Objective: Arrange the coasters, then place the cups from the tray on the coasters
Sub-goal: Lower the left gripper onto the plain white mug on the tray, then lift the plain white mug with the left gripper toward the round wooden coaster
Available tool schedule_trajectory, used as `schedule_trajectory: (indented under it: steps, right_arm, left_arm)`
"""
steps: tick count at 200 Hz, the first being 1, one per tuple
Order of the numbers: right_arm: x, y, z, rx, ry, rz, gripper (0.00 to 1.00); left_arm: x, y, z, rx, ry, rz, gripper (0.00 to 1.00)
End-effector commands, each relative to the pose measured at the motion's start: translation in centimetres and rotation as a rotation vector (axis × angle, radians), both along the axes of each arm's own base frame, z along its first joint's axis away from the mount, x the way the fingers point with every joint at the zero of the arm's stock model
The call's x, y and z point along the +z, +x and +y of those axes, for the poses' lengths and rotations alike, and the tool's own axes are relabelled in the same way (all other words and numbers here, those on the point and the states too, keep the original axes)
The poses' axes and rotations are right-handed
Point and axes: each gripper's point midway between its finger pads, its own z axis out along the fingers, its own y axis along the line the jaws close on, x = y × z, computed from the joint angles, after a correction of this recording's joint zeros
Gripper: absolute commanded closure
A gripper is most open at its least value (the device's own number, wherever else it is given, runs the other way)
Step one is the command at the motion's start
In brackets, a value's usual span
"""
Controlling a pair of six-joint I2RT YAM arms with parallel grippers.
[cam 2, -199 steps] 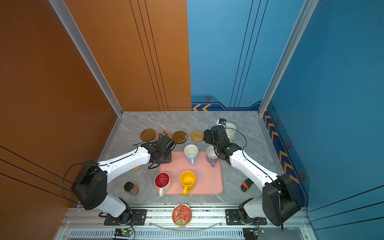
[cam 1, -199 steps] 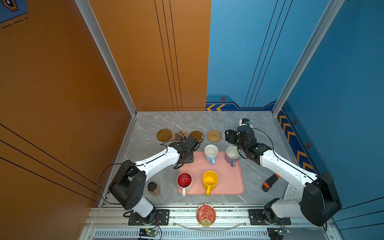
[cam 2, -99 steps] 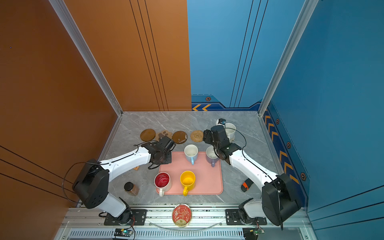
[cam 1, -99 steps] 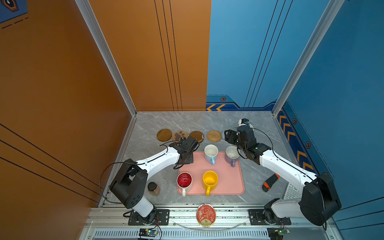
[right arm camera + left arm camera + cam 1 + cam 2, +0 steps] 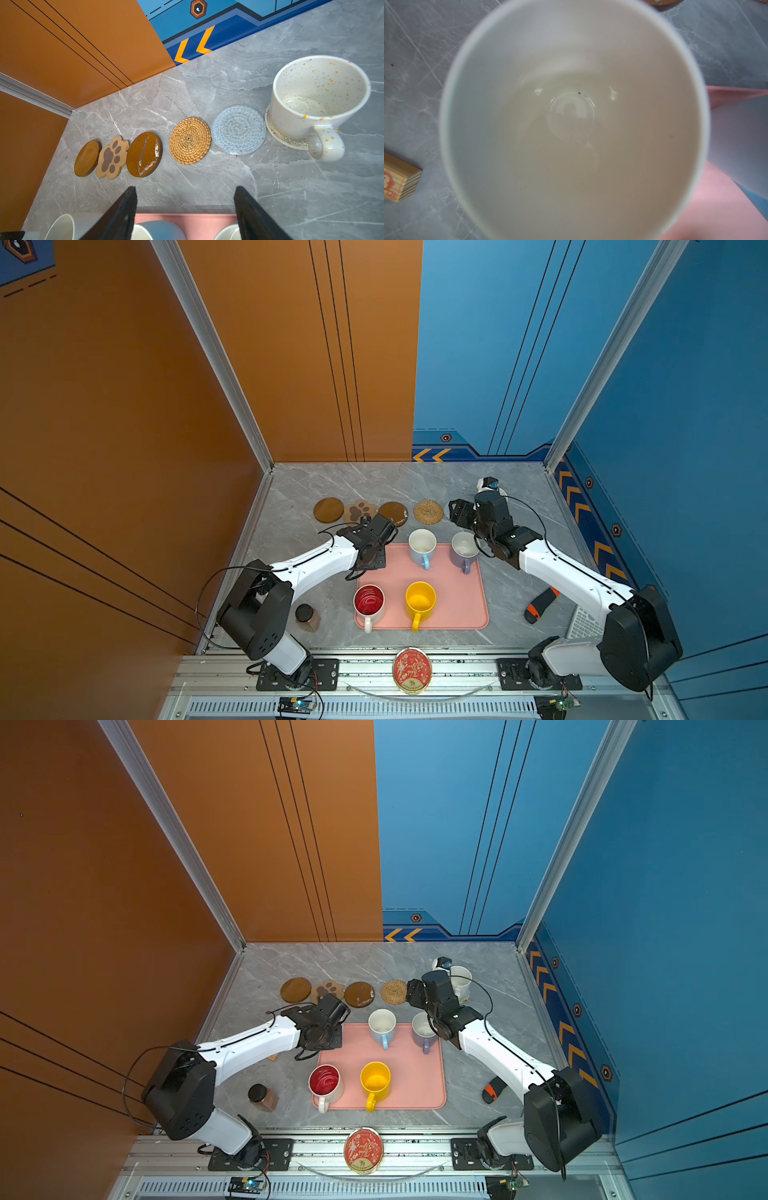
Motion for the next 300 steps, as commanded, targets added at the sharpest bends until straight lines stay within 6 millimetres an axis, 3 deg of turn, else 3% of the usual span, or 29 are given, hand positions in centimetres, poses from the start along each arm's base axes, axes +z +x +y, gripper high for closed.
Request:
schedule_trajectory:
  steps: [1, 83, 95, 146, 192, 228, 274, 300]
  right_arm:
    - [-0.3, 0.1, -0.2, -0.01, 0.009, 0.009, 0.28]
    - [-0.2, 0.0, -0.2, -0.007, 0.01, 0.01, 0.28]
    - [-0.2, 0.0, -0.2, -0.006, 0.01, 0.011, 0.28]
    - [-0.2, 0.0, -0.1, -0.001, 0.012, 0.01, 0.28]
    - [-0.4, 0.1, -0.2, -0.002, 0.009, 0.012, 0.28]
    - [-0.7, 0.4, 0.0, 0.007, 0.014, 0.023, 0.28]
    - [-1.0, 0.5, -0.1, 0.009, 0.015, 0.031, 0.28]
    - [-1.2, 0.6, -0.2, 0.009, 0.013, 0.038, 0.28]
  left_arm:
    - [1.0, -0.2, 0.5, -0.012, 0.03, -0.041, 1.0]
    - [3.0, 0.2, 0.2, -0.028, 0.028, -0.103, 1.0]
    - [4.5, 1.1, -0.1, -0.026, 0.014, -0.138, 1.0]
    - [6.5, 3.2, 0.7, -0.018, 0.017, -0.182, 1.0]
    - [8.6, 6.2, 3.4, 0.035, 0.014, -0.224, 1.0]
    - [10.4, 9.0, 7.0, 0.082, 0.043, -0.259, 1.0]
    - [10.5, 11.5, 10.7, 0.139, 0.074, -0.256, 1.0]
    - [9.9, 12.8, 11.7, 0.152, 0.067, -0.244, 1.0]
